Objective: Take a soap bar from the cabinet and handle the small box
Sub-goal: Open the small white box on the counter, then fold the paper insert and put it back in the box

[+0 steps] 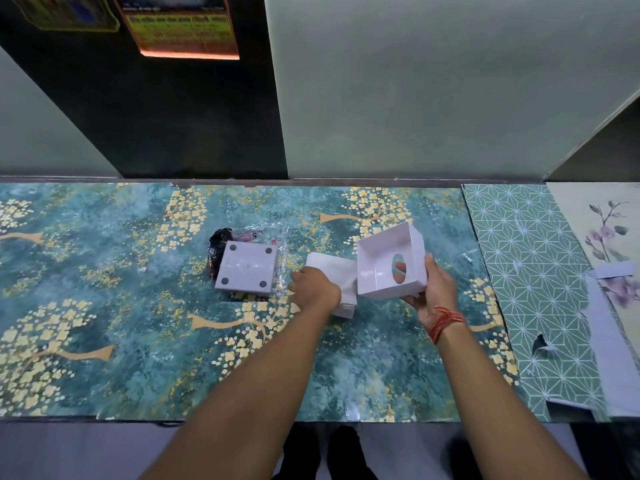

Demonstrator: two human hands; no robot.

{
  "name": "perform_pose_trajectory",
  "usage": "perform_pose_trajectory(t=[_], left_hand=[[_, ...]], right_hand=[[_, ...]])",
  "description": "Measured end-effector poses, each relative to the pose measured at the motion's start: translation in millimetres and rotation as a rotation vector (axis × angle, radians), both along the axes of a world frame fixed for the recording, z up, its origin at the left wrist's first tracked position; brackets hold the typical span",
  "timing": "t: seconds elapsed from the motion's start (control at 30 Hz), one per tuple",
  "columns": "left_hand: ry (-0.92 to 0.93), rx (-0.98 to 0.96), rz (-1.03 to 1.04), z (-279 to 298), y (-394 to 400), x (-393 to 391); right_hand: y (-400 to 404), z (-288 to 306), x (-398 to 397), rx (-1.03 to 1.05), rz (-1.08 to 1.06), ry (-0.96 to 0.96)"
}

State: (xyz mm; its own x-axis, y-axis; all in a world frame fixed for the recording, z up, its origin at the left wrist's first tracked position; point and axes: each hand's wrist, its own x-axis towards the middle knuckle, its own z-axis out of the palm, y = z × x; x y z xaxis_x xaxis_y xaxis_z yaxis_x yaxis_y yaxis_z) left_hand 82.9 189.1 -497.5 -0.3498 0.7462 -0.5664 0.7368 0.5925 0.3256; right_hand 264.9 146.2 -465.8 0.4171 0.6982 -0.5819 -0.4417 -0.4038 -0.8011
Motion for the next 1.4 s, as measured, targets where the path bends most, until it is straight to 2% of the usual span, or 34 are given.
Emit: perform_pose_trajectory(t=[0.13, 0.3, 0.53, 0.63, 0.83, 1.17, 1.27, 1.4], left_hand=[[-0.058, -0.075, 0.059, 0.5, 10.5, -1.5], [-0.142, -0.139, 0.001, 4.7, 18.8, -10.7], [-0.034, -0.059, 0.063, 6.8, 9.2, 3.1], [-0.061, -0.025, 0.093, 9.3, 4.6, 8.0], [-0.146, -0.079, 0.067, 17.9, 5.1, -1.1], [-0.137, -0.069, 0.076, 4.1, 2.7, -8.5], [-0.268, -0.031, 0.091, 9.1, 5.3, -12.7], [-0.651, 0.052, 0.3, 22.1, 9.8, -29.5]], right_hand=[[-5.2, -2.3, 2.8, 0.001, -0.043, -0.016], [-8.5, 0.8, 9.5, 0.0, -0.091, -0.037], [-12.6, -0.3, 14.7, -0.021, -0.117, -0.062], [-14.5, -1.1, 12.2, -0.021, -0.131, -0.06], [-18.5, -5.1, 10.1, -0.05, -0.114, -0.094], [-21.0, -16.1, 11.7, -0.073, -0.127, -0.081], [-23.3, -20.9, 13.9, -0.065, -0.136, -0.043], [-24.1, -30.9, 14.2, -0.084, -0.128, -0.006]])
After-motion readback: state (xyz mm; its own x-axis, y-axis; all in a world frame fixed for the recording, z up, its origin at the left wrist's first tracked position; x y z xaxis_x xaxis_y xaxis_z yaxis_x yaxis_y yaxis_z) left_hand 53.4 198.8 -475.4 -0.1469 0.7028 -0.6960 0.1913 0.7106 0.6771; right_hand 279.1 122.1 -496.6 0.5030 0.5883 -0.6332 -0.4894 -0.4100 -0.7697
